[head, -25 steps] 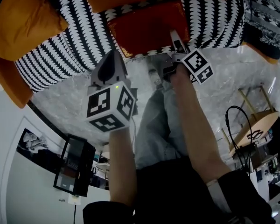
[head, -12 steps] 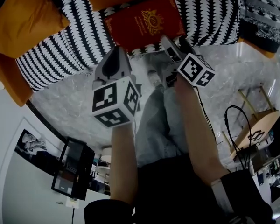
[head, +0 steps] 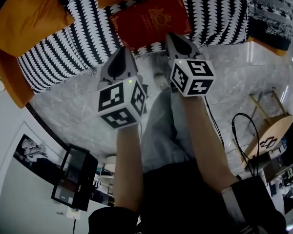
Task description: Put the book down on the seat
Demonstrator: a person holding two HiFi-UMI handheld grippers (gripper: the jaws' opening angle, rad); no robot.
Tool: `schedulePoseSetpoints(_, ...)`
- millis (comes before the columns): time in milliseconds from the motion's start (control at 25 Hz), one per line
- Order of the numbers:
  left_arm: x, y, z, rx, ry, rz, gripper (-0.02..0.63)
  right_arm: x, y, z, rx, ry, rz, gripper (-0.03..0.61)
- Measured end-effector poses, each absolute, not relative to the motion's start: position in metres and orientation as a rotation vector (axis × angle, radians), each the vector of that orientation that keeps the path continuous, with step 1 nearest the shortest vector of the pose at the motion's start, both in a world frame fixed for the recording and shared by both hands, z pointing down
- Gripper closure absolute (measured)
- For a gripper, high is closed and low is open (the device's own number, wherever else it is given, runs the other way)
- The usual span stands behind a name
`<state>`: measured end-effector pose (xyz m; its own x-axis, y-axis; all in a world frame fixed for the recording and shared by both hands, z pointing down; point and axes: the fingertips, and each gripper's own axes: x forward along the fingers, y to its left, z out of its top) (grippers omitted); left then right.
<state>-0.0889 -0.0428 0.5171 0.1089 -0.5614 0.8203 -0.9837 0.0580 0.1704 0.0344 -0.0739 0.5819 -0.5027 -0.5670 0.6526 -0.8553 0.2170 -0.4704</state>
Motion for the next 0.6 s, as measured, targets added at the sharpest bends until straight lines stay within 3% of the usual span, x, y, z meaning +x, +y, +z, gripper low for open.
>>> schedulePoseSetpoints(600, -0.094, -0.030, 0.423, 1.709, -1.701, 0.570, 0.601, 0.017, -0.091, 0.448, 1.240, -2.284, 0.734, 0.568)
